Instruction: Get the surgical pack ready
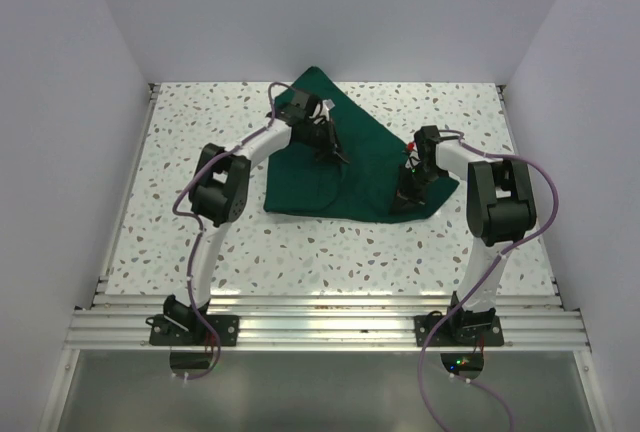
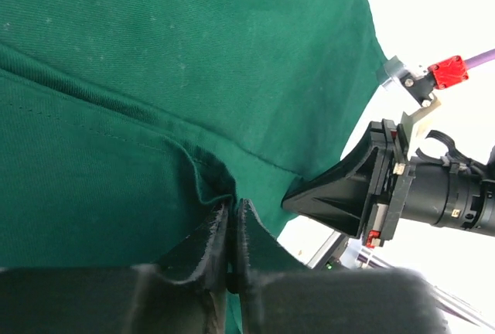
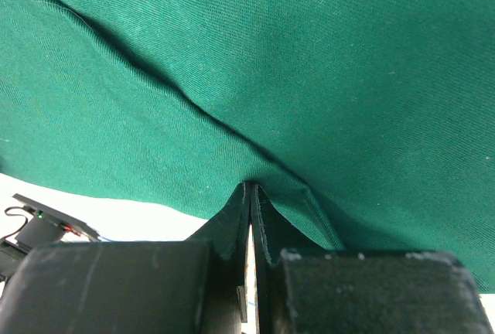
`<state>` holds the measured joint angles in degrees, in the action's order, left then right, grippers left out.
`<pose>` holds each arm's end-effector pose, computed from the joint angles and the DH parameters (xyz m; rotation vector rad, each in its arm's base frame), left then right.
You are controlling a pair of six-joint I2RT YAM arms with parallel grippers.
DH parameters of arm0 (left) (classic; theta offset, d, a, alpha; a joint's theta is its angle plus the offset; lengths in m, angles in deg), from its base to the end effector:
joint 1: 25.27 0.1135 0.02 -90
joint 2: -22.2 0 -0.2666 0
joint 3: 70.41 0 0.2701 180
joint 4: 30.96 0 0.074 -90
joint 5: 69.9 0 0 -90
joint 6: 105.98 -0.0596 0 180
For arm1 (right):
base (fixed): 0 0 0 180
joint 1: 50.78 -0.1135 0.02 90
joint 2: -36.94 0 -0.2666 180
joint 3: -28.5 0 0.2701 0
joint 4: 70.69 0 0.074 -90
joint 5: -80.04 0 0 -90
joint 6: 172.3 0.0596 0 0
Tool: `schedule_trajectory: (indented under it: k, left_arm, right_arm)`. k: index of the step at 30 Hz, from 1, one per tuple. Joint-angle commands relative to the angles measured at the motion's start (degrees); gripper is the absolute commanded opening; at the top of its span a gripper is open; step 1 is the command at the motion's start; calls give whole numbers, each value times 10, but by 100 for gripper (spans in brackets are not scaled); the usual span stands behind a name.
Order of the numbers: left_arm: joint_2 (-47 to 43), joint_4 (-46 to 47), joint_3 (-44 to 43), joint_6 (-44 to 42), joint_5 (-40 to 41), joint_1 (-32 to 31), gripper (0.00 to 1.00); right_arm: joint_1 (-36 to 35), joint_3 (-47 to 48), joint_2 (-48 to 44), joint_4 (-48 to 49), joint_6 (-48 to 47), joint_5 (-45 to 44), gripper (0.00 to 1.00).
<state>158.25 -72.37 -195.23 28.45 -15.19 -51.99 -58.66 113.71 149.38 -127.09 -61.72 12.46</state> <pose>0.4769 -0.2786 0.1484 -0.1286 2.7107 -1.2288 0.3696 0.0741 0.1080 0.3056 3.0518 0.6311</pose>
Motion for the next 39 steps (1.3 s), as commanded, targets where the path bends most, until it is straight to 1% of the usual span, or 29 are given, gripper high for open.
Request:
schedule_trajectory:
  k: [1, 3, 4, 5, 6, 8, 9, 10, 12, 13, 15, 16, 17, 18, 19, 20, 21, 22, 23, 25, 26, 28, 29, 30, 31, 32, 33, 36, 39]
  left_arm:
    - [1, 43, -22, 4, -28, -6, 12]
    - [-2, 34, -28, -6, -26, -5, 28]
    - [-5, 23, -44, -29, -19, -5, 31]
    - [-16, -13, -53, -46, 16, -5, 35]
    - [-26, -24, -58, -79, 29, -5, 41]
    - [-46, -56, -61, -109, 56, -2, 50]
    - [-68, -66, -59, -122, 83, 1, 57]
    - [-82, -71, -49, -149, 93, 4, 68]
    - [-124, -90, -36, -171, 133, 8, 69]
    - [-140, -92, -12, -187, 144, 13, 69]
    - [-189, -97, 21, -199, 170, 20, 61]
    - [-205, -93, 64, -202, 171, 31, 58]
    - [-238, -82, 87, -203, 162, 36, 46]
    - [-251, -77, 111, -204, 156, 47, 40]
    - [-265, -74, 153, -206, 149, 53, 33]
    - [-285, -76, 171, -208, 135, 57, 22]
    - [-293, -80, 204, -215, 128, 62, 17]
    - [-300, -84, 220, -218, 123, 64, 15]
    - [-316, -85, 236, -223, 114, 65, 8]
    - [-331, -84, 279, -231, 108, 65, 4]
    - [-340, -84, 292, -233, 105, 66, 0]
    - [-344, -92, 322, -243, 105, 74, 0]
    - [-345, -90, 331, -246, 103, 77, 0]
    - [-346, -88, 350, -249, 101, 89, 0]
    - [-348, -81, 359, -251, 96, 95, 0]
    - [-348, -82, 367, -252, 90, 101, 0]
    - [-345, -84, 378, -255, 87, 112, 0]
    - [-347, -85, 404, -266, 88, 127, 0]
    - [-342, -79, 423, -275, 85, 135, 0]
  right_arm:
    - [-10, -7, 20, 6, -3, -52, 0]
    - [-11, -7, 22, 6, -3, -52, 0]
    - [-11, -7, 21, 5, -2, -53, 0]
    - [-11, -5, 22, 5, -3, -53, 0]
    - [-11, -4, 22, 4, -3, -53, 0]
    - [-11, 0, 21, 1, -4, -55, 0]
    - [-12, 1, 20, -2, -5, -58, 0]
    - [-12, 2, 20, -3, -5, -60, 0]
    - [-12, 8, 21, -6, -8, -62, 0]
    - [-12, 10, 23, -8, -8, -62, 0]
    - [-12, 19, 24, -15, -9, -62, 0]
    - [-12, 22, 23, -20, -9, -63, 0]
    - [-13, 33, 18, -22, -9, -64, 0]
    - [-15, 40, 15, -30, -10, -65, 0]
    - [-17, 49, 10, -34, -10, -67, 0]
    - [-24, 71, 1, -40, -10, -65, 0]
    - [-27, 84, -1, -50, -10, -61, 0]
    - [-31, 113, -3, -55, -7, -49, 0]
    - [-41, 127, -5, -59, -2, -41, 0]
    - [-50, 151, -6, -50, 7, -20, 0]
    - [-62, 168, -8, -41, 15, 15, 0]
    - [-74, 184, -6, -4, 27, 53, 0]
    - [-84, 186, -3, 14, 43, 93, 0]
    - [-89, 184, 1, 55, 53, 117, 0]
    - [-94, 180, 7, 74, 63, 138, 0]
    - [-97, 180, 15, 94, 90, 181, 0]
    - [-100, 179, 34, 122, 114, 194, 0]
    - [-104, 172, 56, 171, 141, 205, 0]
    - [-104, 178, 87, 175, 153, 204, 0]
